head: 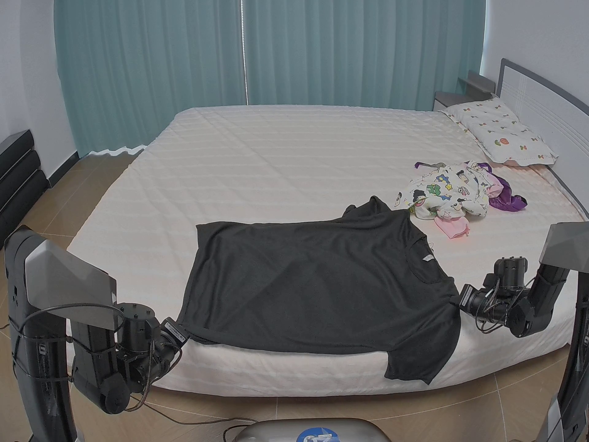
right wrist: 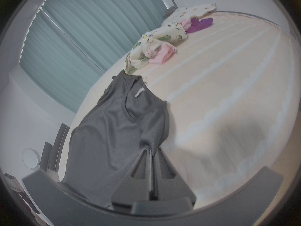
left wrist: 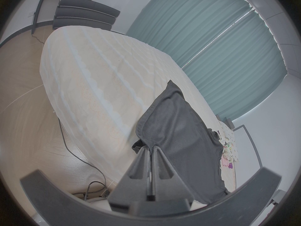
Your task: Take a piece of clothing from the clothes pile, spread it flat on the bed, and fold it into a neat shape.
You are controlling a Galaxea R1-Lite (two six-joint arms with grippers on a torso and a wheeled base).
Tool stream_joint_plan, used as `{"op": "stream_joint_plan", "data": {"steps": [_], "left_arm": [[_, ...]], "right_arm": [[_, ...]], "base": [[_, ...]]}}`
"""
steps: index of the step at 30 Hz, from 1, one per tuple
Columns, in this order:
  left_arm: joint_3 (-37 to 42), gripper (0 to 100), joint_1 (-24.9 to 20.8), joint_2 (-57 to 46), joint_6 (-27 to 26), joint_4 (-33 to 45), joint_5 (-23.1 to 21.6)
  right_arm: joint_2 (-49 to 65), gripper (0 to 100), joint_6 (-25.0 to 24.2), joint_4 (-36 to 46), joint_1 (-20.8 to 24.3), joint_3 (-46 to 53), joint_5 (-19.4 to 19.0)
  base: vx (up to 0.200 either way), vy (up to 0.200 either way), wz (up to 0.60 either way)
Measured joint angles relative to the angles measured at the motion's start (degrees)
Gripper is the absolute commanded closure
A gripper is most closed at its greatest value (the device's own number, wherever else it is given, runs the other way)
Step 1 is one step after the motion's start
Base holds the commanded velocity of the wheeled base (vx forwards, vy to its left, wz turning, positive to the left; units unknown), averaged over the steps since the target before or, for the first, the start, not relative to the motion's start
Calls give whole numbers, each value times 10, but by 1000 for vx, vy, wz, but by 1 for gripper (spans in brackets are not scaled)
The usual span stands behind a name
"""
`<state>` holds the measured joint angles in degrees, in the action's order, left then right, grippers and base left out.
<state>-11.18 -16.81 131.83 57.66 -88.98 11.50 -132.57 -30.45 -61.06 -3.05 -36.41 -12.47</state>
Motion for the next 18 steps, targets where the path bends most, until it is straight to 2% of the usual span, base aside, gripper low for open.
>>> {"op": "stream_joint_plan", "data": {"steps": [8, 9, 18], "left_arm": [[0, 100, 4, 0, 0, 0, 0], [0, 100, 4, 0, 0, 0, -1], [0, 100, 5, 6, 0, 0, -3]], "right_arm": [[8, 100, -1, 19, 30, -72, 22], [7, 0, -1, 26, 33, -84, 25], [-29, 0, 0, 55, 49, -153, 46]], "base": [[0, 0, 0], [0, 0, 0], [0, 0, 0]]}}
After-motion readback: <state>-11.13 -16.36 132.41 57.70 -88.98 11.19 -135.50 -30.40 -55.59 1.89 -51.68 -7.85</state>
